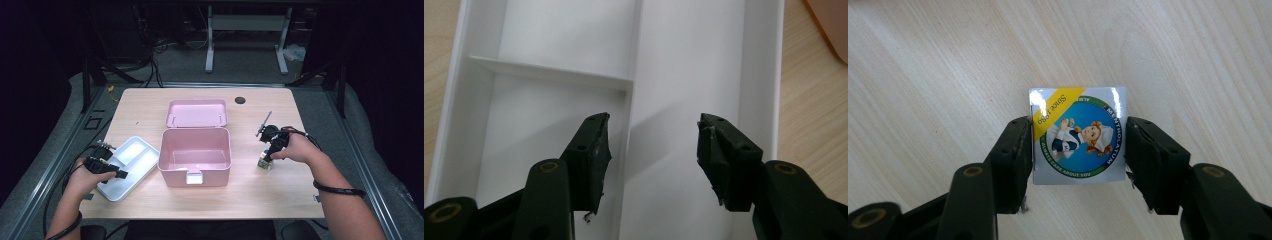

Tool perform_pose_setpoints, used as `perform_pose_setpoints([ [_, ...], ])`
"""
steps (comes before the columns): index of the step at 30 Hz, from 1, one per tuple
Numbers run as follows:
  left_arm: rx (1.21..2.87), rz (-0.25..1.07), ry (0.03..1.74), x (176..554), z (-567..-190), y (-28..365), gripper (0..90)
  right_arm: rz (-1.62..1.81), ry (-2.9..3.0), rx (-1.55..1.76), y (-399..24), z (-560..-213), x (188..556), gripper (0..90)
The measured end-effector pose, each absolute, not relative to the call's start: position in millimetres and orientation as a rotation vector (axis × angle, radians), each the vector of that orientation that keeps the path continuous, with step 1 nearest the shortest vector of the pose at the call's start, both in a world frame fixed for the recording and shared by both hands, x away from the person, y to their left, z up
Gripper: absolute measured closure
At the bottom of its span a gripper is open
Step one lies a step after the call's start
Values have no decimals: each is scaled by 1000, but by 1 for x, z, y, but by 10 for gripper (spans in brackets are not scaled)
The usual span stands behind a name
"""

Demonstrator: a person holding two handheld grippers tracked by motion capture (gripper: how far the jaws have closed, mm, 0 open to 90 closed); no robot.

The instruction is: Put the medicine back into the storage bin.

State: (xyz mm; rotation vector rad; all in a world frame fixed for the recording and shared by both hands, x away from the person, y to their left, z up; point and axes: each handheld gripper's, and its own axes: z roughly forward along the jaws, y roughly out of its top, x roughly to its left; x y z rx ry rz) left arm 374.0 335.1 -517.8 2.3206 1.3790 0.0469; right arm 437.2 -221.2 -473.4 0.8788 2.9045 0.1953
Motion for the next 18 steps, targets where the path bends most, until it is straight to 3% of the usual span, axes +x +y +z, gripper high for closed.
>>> perform_pose_setpoints([
  [18,2321,34,1378,374,-519,337,465,173,2914,871,-218,-470,439,468],
])
